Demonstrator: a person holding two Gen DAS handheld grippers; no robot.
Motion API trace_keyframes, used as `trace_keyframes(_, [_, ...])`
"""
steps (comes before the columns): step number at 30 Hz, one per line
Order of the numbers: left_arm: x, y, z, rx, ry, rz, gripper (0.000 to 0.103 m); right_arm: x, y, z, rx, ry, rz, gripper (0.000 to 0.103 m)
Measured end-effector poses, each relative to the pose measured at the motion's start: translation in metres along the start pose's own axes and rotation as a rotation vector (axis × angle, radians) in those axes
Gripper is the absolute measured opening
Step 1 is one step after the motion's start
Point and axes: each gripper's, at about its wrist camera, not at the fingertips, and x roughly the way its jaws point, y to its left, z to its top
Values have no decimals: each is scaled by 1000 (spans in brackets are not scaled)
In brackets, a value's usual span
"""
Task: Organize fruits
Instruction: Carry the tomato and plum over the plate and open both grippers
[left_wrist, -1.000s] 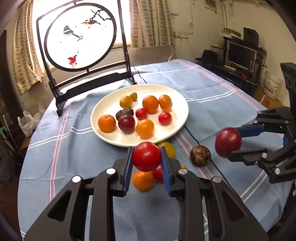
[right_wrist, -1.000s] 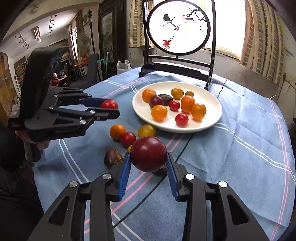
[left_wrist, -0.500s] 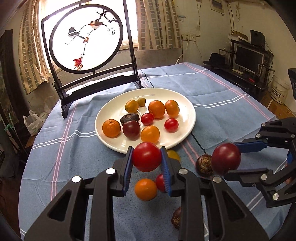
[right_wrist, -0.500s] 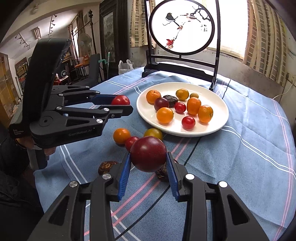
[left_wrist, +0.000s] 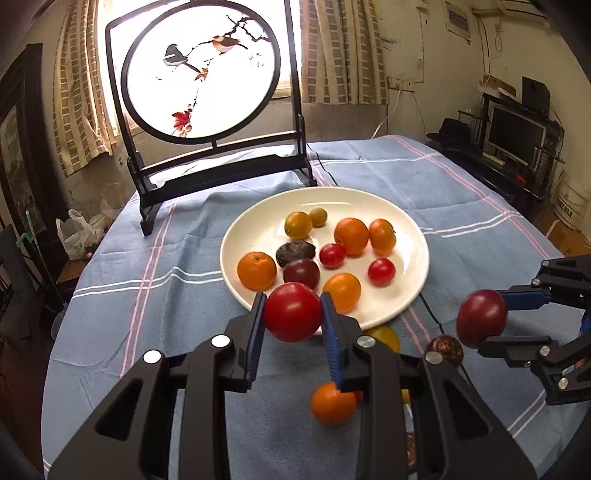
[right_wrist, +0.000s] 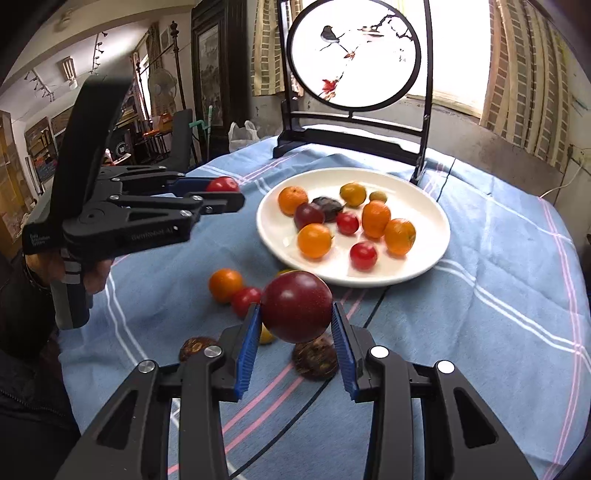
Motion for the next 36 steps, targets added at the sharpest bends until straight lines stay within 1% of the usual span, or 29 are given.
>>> trace_keyframes(4, [6,17,28,-45,-25,11,28,-2,-20,25,34,-58,-28,39])
trace_keyframes(7, [14,18,49,-62,-43,12,29,7,-30,46,65,-92,-25,39])
trace_keyframes(9, [24,14,58,-59,-39,12,29,20,-37,59,91,-96,-27,39])
trace_keyframes(11, [39,10,65,-55,-21,12,29,36,-44,71,104,-88,-46,39])
trace_keyframes(13, [57,7,67,-47,13,8,29,57,-53,84,129,-58,-46,39])
trace_keyframes(15, [75,4,68,-29,43,22,29,75,-60,93,151,-40,-72,39])
trace_keyframes(17, [91,3,67,-17,67,28,29,94,-68,99,182,-17,-66,39])
trace_keyframes(23, [114,7,60,-8,94,23,30,131,-81,105,213,37,-93,39])
trace_keyframes(27, [120,7,59,1,92,31,30,141,-85,108,218,44,-97,39])
trace_keyframes(34, [119,-1,63,24,61,66,30,146,-83,112,199,51,-109,39])
trace_keyframes(36, [119,-3,64,32,57,69,30,148,-85,113,206,60,-111,41])
